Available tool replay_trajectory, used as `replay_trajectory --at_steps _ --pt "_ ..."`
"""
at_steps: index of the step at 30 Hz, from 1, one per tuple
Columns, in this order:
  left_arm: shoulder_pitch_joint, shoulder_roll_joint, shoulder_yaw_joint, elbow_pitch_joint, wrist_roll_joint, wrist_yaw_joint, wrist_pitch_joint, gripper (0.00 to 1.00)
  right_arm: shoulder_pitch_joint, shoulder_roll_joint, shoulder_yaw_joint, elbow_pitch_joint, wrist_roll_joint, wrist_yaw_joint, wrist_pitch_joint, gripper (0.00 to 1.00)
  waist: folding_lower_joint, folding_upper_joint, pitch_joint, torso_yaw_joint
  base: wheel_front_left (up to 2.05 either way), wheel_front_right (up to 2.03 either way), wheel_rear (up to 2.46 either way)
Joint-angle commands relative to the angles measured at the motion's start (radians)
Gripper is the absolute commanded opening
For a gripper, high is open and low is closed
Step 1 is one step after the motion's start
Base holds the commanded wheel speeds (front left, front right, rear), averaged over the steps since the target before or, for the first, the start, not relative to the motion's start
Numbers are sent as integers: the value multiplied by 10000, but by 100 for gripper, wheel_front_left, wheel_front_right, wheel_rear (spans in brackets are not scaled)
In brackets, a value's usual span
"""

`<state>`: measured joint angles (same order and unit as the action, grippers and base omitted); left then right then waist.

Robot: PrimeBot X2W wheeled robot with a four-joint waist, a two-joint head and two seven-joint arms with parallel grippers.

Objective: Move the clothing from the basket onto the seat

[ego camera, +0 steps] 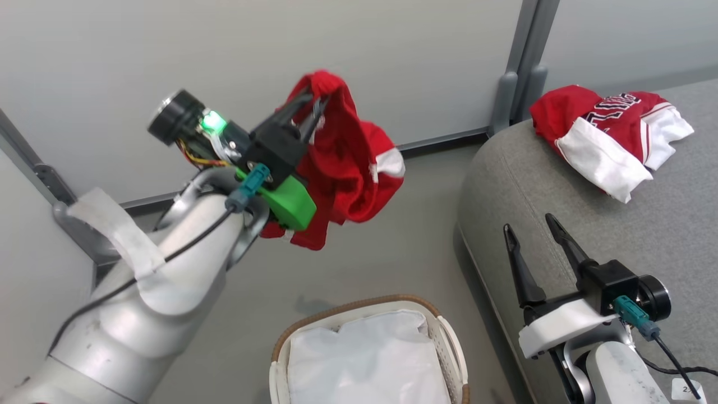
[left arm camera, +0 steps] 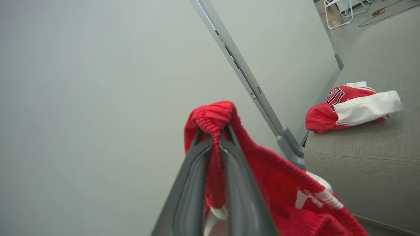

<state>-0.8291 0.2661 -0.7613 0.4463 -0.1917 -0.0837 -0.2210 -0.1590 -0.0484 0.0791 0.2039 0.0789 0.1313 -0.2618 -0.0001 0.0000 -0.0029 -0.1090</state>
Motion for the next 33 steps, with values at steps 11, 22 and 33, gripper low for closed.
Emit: replay_trajectory --at_steps 11,22,33 --pt "-1003 251 47 -710 -14 -125 90 0 -695 -39 325 707 -719 -11 -49 100 1 0 -213 314 0 0 0" --pt "-853 101 -364 -1677 -87 -187 199 0 -2361 -197 967 2578 -1695 -11 -48 100 1 0 -206 775 0 0 0" --pt "-749 -6 -780 -1964 -241 -257 301 0 -3965 -659 2599 3939 -1353 -12 -49 100 1 0 -124 1055 0 0 0"
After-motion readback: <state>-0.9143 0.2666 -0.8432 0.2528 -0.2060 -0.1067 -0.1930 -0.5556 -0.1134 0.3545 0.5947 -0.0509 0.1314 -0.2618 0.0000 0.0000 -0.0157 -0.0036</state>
